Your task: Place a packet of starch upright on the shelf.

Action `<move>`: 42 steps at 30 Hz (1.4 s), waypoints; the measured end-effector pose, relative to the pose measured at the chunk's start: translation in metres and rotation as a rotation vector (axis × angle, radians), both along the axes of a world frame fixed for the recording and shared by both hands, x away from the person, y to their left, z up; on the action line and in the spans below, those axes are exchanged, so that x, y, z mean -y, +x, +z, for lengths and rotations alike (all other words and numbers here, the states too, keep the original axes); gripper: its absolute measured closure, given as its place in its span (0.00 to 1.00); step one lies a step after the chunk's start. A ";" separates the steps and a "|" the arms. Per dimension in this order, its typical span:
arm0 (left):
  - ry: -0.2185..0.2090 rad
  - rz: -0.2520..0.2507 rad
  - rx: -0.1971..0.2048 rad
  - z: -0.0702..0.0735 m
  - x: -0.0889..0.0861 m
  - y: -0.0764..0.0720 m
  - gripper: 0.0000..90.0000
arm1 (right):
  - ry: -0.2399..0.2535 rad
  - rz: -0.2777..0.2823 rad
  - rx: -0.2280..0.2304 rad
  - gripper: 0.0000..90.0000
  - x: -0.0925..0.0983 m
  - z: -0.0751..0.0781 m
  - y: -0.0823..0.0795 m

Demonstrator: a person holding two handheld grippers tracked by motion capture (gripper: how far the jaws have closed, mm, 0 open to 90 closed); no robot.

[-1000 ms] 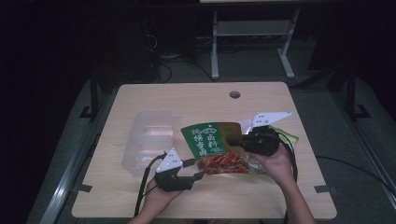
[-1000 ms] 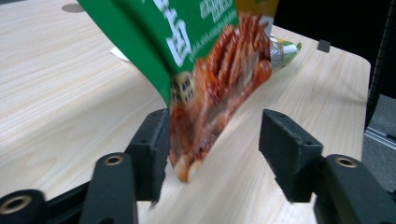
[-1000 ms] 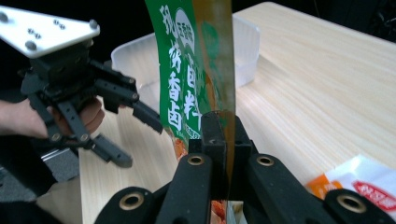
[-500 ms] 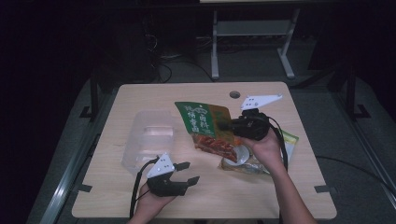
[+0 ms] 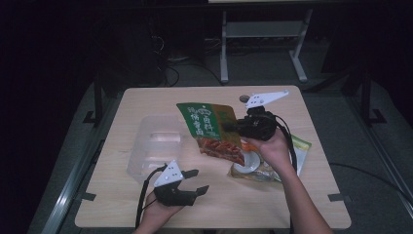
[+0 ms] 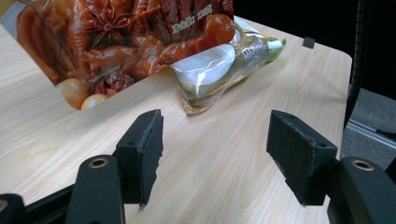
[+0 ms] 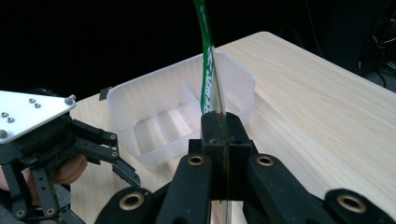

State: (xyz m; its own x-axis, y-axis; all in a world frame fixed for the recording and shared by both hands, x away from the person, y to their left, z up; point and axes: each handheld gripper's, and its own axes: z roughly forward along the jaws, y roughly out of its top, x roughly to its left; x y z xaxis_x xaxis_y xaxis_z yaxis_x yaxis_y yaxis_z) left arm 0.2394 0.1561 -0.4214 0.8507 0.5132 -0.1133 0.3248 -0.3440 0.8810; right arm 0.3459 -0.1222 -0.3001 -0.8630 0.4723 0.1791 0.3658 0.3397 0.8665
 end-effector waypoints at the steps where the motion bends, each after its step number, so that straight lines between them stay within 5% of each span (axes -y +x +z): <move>1: -0.003 0.000 -0.002 0.000 0.000 0.000 0.40 | -0.001 0.003 0.002 1.00 0.000 0.000 0.000; 25: 0.003 -0.013 0.011 0.001 -0.001 -0.003 0.39 | -0.010 0.046 0.005 1.00 -0.032 0.017 0.021; 42: 0.020 -0.029 0.016 0.000 0.002 -0.006 0.39 | 0.039 0.099 0.024 1.00 -0.070 0.033 0.030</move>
State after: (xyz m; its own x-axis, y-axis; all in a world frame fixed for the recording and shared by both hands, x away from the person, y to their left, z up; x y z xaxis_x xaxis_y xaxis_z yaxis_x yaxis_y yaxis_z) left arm 0.2338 0.1538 -0.4217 0.8669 0.4904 -0.0894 0.3005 -0.3710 0.8787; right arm 0.3761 -0.0527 -0.2669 -0.9093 0.3776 0.1747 0.3112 0.3387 0.8879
